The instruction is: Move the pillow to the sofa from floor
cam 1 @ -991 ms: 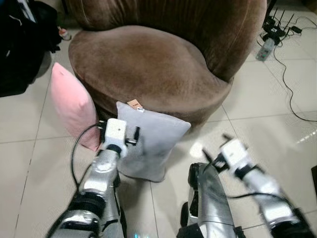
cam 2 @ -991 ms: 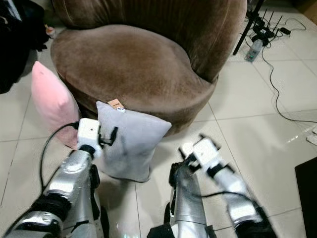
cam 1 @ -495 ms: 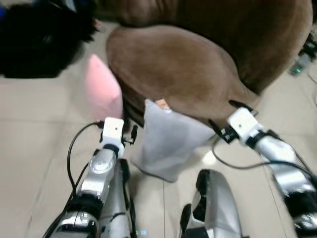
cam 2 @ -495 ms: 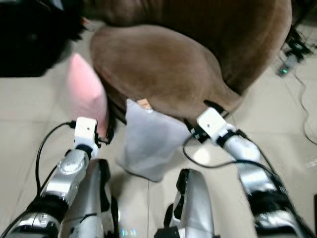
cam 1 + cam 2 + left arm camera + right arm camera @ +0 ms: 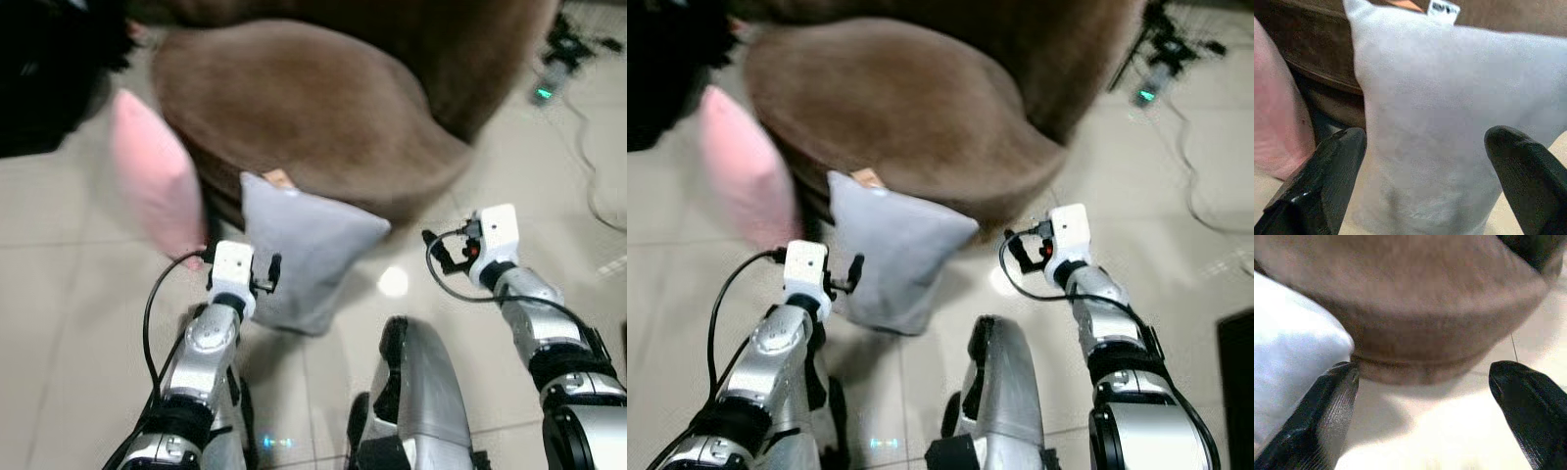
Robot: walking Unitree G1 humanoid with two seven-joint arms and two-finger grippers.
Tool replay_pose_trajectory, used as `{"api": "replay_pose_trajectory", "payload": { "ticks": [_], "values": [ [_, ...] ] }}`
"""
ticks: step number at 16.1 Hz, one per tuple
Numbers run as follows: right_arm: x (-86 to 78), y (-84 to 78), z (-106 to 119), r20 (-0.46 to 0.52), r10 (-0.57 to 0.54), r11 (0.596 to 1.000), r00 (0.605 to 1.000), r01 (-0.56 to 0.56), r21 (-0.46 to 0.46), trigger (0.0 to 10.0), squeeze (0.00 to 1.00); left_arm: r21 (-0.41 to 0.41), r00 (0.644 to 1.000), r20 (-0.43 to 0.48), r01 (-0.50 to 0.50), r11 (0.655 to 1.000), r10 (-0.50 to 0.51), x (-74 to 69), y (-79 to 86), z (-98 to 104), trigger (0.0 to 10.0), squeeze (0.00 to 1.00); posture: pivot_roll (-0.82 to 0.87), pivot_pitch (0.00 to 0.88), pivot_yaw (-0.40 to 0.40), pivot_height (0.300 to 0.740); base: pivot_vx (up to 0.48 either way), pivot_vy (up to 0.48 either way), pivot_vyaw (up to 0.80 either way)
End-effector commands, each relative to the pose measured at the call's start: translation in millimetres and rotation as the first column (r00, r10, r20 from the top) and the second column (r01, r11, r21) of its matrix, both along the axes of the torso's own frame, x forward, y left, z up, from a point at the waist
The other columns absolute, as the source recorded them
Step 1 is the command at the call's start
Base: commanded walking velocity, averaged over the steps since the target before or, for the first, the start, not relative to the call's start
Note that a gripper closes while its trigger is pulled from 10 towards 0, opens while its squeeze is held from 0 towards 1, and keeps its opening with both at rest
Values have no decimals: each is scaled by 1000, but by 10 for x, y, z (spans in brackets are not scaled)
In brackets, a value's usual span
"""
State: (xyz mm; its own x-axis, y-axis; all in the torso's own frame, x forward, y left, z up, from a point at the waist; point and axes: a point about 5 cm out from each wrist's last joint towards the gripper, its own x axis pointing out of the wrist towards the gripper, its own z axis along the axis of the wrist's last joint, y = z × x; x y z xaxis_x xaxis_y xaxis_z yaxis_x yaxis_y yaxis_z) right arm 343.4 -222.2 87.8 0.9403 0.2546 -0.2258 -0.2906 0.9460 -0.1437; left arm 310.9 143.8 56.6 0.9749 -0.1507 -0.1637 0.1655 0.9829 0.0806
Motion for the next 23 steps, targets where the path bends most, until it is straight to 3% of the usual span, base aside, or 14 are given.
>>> {"api": "replay_pose_trajectory", "payload": {
  "ticks": [1,2,4,6,8,12,13,15,18,19,20,23],
  "values": [
    [-31,24,-25,5,125,954,992,-119,-276,10000,0,8,1000,-7,-4,1000,4,-29,-6,-22,10000,0,120,266,-117,474,0,0,0],
    [-51,42,-28,3,197,897,980,-179,-404,10000,0,6,1000,-7,-6,1000,6,-28,-11,-23,10000,0,110,264,-124,474,0,0,0],
    [-81,84,-6,-7,331,770,944,-275,-575,10000,0,0,1000,-15,-2,1000,2,-24,-57,-40,10000,0,94,263,-136,474,0,0,0],
    [-87,104,-21,-16,353,747,935,-292,-597,10000,0,-6,1000,-17,-1,1000,0,-23,-88,-43,10000,0,88,263,-143,474,0,0,0],
    [-113,149,-72,-42,415,667,909,-336,-665,10000,0,-33,1000,-19,-10,999,10,-17,-138,-47,10000,0,69,269,-163,474,0,0,0],
    [-136,154,-73,-70,481,582,874,-377,-721,10000,0,-59,1000,-24,-20,998,19,-21,-180,-56,10000,0,57,278,-183,474,0,302,0],
    [-147,156,-66,-87,517,528,852,-397,-751,10000,0,-67,999,-24,-26,997,24,-25,-192,-61,10000,0,52,282,-195,474,0,480,0],
    [-124,155,-8,-82,542,505,836,-403,-763,10000,0,-80,999,-26,-34,996,32,-33,-219,-73,10000,0,46,286,-211,474,0,480,0],
    [-46,212,116,-21,545,548,838,-375,-748,10000,0,-93,999,-29,-42,995,39,-35,-248,-80,10000,0,45,291,-220,474,0,480,0],
    [-29,222,135,-3,534,580,846,-369,-726,10000,0,-90,999,-33,-44,995,41,-37,-258,-87,10000,0,43,297,-230,474,0,480,0],
    [-25,240,114,-12,530,582,848,-375,-721,10000,0,-90,999,-28,-45,995,42,-35,-263,-83,10000,0,44,298,-233,474,0,480,0],
    [-38,360,-1,-61,548,550,834,-415,-725,10000,0,-86,999,-17,-40,996,38,-19,-277,-65,10000,0,40,298,-237,474,0,160,0]
  ]
}}
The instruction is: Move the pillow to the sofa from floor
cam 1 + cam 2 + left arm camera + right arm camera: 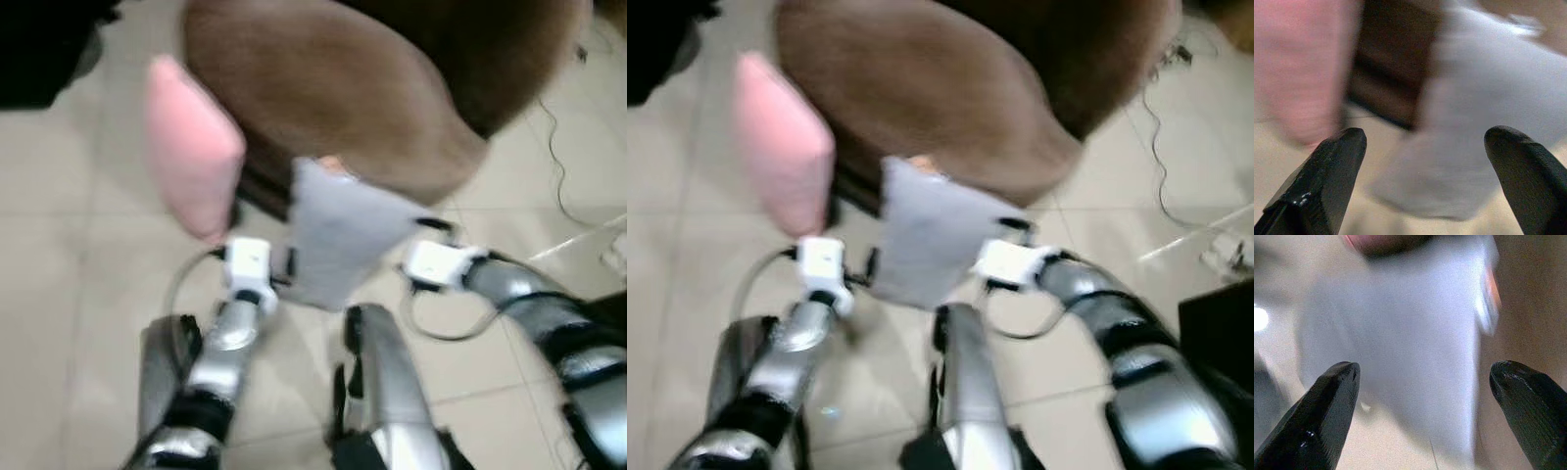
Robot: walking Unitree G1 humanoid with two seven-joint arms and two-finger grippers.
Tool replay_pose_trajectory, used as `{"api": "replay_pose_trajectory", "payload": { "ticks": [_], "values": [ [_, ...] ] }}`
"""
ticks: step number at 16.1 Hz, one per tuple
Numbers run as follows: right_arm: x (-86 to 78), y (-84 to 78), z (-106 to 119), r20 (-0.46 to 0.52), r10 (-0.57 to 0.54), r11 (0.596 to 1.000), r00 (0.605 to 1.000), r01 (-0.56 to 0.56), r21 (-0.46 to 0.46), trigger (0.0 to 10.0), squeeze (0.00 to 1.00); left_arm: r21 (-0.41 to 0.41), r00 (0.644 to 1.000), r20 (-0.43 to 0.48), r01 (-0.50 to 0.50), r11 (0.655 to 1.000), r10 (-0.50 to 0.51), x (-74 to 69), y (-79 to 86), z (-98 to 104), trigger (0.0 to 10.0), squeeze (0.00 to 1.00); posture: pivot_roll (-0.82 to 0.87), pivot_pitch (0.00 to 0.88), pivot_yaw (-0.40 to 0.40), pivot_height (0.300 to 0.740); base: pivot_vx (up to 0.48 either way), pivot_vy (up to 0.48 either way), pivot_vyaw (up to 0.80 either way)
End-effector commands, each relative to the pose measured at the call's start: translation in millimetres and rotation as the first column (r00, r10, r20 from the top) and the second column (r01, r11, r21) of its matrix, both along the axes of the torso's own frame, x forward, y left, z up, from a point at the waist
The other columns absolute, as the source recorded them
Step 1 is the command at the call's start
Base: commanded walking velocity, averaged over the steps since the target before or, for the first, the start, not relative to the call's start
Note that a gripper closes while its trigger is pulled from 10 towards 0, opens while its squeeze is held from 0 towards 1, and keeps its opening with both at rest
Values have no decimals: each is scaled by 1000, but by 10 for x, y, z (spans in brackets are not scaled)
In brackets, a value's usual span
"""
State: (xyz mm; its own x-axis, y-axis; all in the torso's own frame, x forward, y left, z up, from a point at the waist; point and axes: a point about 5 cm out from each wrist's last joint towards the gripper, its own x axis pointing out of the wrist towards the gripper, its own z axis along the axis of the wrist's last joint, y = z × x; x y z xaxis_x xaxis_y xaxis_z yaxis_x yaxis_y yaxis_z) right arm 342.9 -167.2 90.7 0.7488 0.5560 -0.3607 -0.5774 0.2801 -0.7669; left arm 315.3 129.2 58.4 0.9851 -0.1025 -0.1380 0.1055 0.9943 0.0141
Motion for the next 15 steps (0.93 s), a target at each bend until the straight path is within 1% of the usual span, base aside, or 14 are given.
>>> {"api": "replay_pose_trajectory", "payload": {
  "ticks": [1,2,5,8,9,11,12,13,15],
  "values": [
    [-10,-71,-62,-36,-12,997,999,9,-71,10000,0,-12,999,-28,34,999,-34,-54,-164,-75,10000,0,36,302,-231,474,0,0,0],
    [6,-29,-73,-44,-9,996,999,5,-88,10000,0,-12,999,-24,40,999,-40,-53,-187,-69,10000,0,34,307,-234,474,0,0,0],
    [32,12,-99,-60,-16,991,998,8,-135,10000,0,-3,999,-10,51,999,-51,-56,-226,-46,10000,0,43,323,-238,474,0,0,0],
    [40,25,-85,-48,-20,993,999,15,-116,10000,0,30,998,-11,55,998,-55,-53,-210,-47,10000,0,46,318,-231,474,0,0,0],
    [25,21,-100,-48,-21,994,999,15,-105,10000,0,39,998,-4,64,997,-63,-47,-214,-37,10000,0,47,315,-229,474,274,0,0],
    [-62,18,-187,-63,-8,998,998,3,-69,10000,0,47,996,13,85,995,-86,-26,-234,-1,10000,0,46,308,-222,474,354,-321,0],
    [-132,29,-266,-80,2,999,997,-6,-51,10000,0,57,994,17,104,993,-106,-23,-246,5,10000,0,41,301,-215,474,368,-304,0],
    [-271,58,-415,-120,25,999,993,-28,-24,10000,0,69,992,17,125,990,-127,-24,-259,5,10000,0,37,294,-208,474,364,-307,0],
    [-390,100,-538,-151,45,999,987,-46,-5,10000,0,74,990,2,140,987,-140,-29,-258,-16,10000,0,35,286,-194,474,302,-300,0]
  ]
}}
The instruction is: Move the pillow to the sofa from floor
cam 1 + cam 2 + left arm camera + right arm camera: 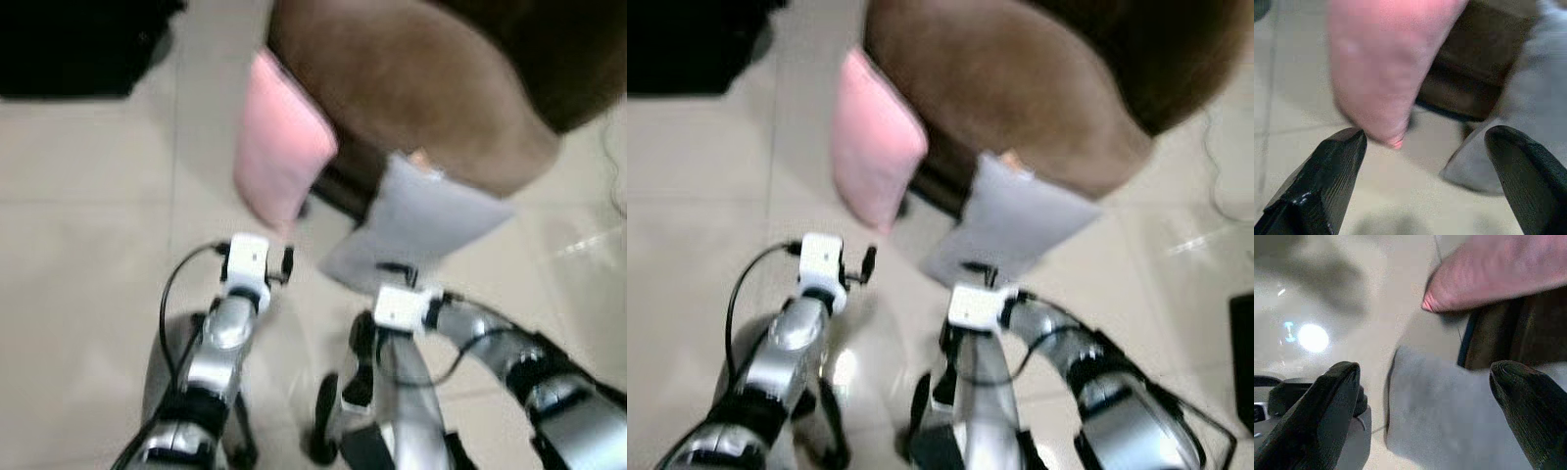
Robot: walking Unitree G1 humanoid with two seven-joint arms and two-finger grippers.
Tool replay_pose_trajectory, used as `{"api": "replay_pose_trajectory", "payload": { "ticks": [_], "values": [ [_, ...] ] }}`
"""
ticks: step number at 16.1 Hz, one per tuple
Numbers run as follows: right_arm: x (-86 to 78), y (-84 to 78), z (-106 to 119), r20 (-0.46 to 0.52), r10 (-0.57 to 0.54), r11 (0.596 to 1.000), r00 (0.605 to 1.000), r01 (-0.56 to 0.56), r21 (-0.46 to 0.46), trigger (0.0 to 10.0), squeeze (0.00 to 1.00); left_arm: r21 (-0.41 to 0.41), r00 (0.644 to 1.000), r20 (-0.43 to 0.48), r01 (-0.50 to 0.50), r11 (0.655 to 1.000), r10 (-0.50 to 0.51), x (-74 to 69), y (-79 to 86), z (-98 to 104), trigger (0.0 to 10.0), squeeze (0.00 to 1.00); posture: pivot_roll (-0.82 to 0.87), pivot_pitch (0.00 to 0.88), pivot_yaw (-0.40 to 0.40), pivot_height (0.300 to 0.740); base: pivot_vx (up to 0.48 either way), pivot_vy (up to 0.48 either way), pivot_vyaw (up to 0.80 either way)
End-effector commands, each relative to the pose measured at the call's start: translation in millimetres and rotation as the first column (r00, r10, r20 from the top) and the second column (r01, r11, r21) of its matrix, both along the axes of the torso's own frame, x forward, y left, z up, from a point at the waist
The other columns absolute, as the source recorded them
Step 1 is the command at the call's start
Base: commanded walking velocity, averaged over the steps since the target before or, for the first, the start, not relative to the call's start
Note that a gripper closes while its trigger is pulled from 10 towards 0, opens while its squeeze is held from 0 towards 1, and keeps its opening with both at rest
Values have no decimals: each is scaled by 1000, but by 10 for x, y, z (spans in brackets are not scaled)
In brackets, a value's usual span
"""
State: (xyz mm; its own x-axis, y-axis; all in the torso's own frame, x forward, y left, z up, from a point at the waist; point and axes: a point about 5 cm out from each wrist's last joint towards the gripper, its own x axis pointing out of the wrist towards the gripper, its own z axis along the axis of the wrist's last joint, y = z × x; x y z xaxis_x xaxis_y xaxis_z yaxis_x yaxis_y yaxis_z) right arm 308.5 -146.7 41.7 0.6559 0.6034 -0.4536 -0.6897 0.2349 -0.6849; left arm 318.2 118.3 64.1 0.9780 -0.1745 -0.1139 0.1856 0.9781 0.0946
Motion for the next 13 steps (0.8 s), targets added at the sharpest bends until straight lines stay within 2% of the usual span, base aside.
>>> {"api": "replay_pose_trajectory", "payload": {
  "ticks": [1,5,13],
  "values": [
    [-96,-92,-96,-37,-24,1000,999,24,5,10000,0,15,997,-44,59,998,-59,-57,-148,-85,10000,0,34,284,-190,474,0,0,0],
    [-211,-40,-189,-59,-57,995,997,62,79,10000,0,26,994,-51,97,995,-96,-56,-149,-93,10000,0,26,282,-169,474,0,0,0],
    [-205,-11,-163,-46,-46,996,998,49,74,10000,0,62,990,-63,129,990,-125,-53,-185,-106,10000,0,11,291,-158,474,407,-220,0]
  ]
}}
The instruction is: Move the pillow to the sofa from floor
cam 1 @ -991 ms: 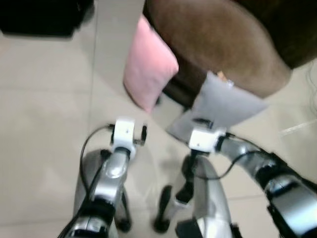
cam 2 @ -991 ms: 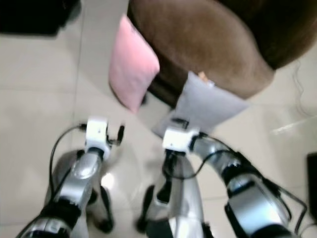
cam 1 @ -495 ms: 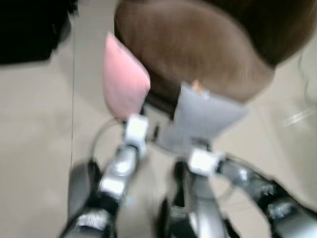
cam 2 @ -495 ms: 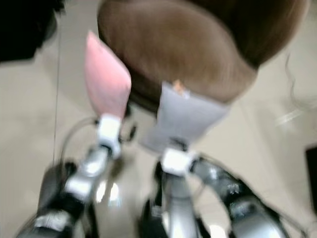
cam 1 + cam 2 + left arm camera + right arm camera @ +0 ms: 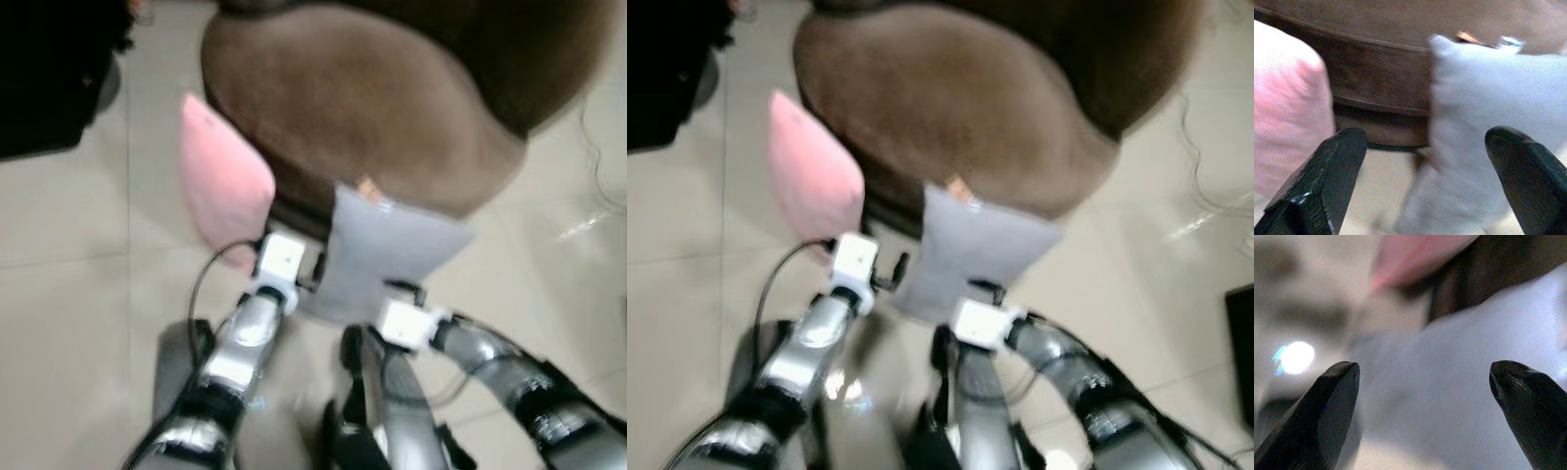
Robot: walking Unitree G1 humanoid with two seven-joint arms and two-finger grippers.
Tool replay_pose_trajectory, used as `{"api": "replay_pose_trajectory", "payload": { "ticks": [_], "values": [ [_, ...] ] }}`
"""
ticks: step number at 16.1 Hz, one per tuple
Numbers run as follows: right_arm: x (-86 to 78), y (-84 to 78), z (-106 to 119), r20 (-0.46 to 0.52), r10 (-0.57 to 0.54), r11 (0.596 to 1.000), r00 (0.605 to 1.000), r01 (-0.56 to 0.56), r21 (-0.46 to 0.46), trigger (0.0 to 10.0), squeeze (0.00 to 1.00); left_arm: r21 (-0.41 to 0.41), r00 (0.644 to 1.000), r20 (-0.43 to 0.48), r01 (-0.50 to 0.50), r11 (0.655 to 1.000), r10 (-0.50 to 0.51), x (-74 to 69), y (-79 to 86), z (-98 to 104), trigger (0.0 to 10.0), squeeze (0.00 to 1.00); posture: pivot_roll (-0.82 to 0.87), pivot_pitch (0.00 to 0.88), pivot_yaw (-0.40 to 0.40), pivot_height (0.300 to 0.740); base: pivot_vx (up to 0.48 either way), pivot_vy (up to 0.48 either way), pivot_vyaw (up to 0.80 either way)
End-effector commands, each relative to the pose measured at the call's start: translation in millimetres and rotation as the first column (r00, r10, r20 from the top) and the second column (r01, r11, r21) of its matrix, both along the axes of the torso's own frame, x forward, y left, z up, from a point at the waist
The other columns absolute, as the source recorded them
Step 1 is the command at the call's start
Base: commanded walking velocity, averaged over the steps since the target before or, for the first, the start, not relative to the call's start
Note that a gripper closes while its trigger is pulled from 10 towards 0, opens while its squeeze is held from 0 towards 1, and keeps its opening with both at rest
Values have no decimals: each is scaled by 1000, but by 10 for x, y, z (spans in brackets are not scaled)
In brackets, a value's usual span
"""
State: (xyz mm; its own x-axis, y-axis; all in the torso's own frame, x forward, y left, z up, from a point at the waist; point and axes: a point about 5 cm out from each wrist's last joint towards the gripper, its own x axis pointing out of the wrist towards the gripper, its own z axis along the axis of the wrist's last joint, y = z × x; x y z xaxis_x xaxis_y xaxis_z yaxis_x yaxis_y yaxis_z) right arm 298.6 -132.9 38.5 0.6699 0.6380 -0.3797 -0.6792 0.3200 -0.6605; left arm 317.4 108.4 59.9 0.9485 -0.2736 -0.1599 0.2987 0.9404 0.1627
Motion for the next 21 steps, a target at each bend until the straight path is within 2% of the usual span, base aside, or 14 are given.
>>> {"api": "replay_pose_trajectory", "payload": {
  "ticks": [1,4,9,13,15,16,19,21],
  "values": [
    [-115,-144,-137,-57,-24,999,998,22,-34,10000,0,3,999,-33,19,1000,-19,-50,-93,-72,10000,0,12,293,-158,474,375,-296,0],
    [-131,-101,-154,-65,-12,999,998,10,-34,10000,0,69,999,-25,44,997,-43,-59,-118,-89,10000,0,19,287,-159,474,99,-412,0],
    [-109,-56,-138,-66,-1,999,998,-1,-38,10000,0,46,999,-31,31,998,-29,-52,-101,-92,10000,0,35,262,-158,474,0,-50,0],
    [66,-185,29,-30,-12,996,999,9,-94,10000,0,61,999,-26,41,997,-40,-31,-142,-73,10000,0,36,287,-184,474,0,0,0],
    [83,-214,37,-28,-20,994,999,16,-108,10000,0,66,999,-32,42,997,-40,-25,-148,-75,10000,0,42,266,-187,474,0,0,0],
    [91,-218,32,-34,-39,994,999,35,-100,10000,0,68,998,-33,51,996,-49,-19,-147,-70,10000,0,35,266,-188,474,0,0,0],
    [163,-189,64,-34,-160,987,987,160,5,10000,0,69,1000,-12,29,997,-29,84,-87,20,10000,0,37,248,-175,474,0,0,0],
    [150,-140,52,-53,-187,979,981,191,69,10000,0,73,999,4,36,997,-36,121,-88,69,10000,0,41,252,-161,474,0,0,0]
  ]
}}
